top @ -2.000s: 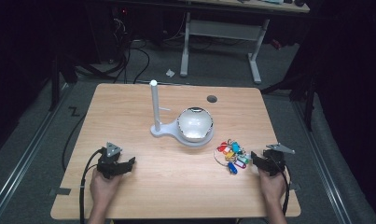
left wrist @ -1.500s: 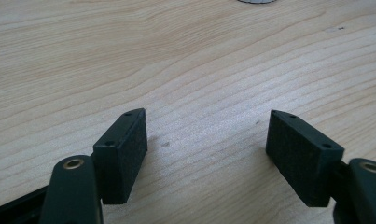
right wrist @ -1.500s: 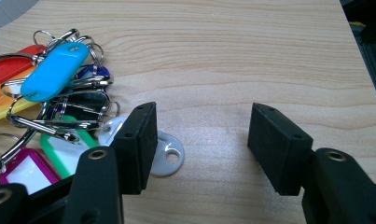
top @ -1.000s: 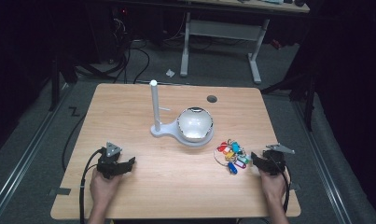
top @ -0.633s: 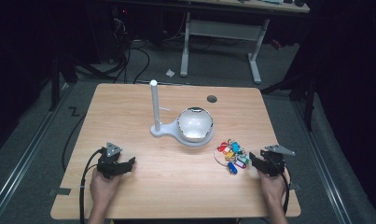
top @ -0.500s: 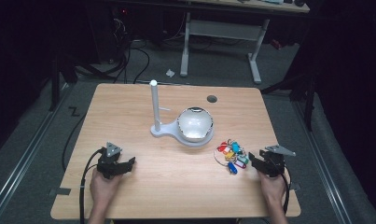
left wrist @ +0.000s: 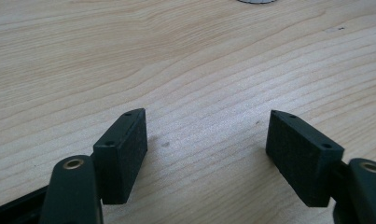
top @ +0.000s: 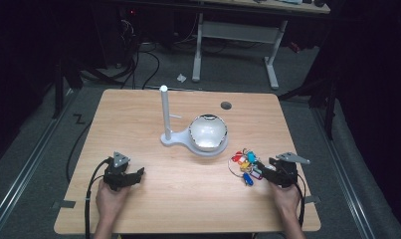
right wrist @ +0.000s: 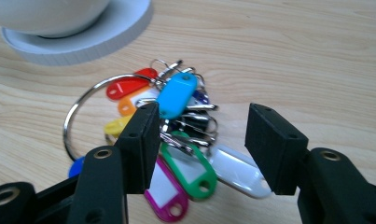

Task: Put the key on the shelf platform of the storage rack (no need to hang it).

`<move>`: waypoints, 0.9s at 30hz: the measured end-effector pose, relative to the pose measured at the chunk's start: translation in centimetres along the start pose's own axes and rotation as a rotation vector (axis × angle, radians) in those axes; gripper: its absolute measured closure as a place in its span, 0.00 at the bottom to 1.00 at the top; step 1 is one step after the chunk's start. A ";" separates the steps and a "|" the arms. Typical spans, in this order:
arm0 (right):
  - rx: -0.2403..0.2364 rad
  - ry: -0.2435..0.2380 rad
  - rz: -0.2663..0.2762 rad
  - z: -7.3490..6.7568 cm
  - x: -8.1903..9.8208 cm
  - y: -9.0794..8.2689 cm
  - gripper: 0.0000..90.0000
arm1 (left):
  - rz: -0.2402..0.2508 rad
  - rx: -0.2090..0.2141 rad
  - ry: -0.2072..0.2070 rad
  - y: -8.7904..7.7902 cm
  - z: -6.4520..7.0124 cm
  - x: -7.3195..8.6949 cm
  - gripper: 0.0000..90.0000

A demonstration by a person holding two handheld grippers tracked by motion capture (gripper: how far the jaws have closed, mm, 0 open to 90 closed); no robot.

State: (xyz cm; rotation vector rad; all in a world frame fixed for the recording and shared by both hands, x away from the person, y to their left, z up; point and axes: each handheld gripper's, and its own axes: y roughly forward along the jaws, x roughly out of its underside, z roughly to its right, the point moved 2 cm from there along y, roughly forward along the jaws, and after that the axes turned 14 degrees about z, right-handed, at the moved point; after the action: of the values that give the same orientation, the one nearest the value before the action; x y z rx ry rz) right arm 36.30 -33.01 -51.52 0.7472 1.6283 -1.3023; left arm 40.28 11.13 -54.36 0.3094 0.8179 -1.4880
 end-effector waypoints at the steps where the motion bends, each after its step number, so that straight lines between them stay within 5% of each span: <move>1: -0.012 -0.006 -0.010 -0.3 -0.1 0.3 0.50 | 0.000 0.001 0.001 0.0 0.0 0.0 0.33; 27: -0.045 -0.065 -0.084 -1.7 -2.1 4.7 0.48 | -0.002 0.004 0.003 0.0 0.0 0.0 0.33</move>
State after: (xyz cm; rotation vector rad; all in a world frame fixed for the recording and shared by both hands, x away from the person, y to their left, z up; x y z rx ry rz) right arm 40.75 -29.99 -51.53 0.6087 1.6462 -1.3312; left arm 40.28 11.14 -54.38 0.3136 0.8183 -1.4915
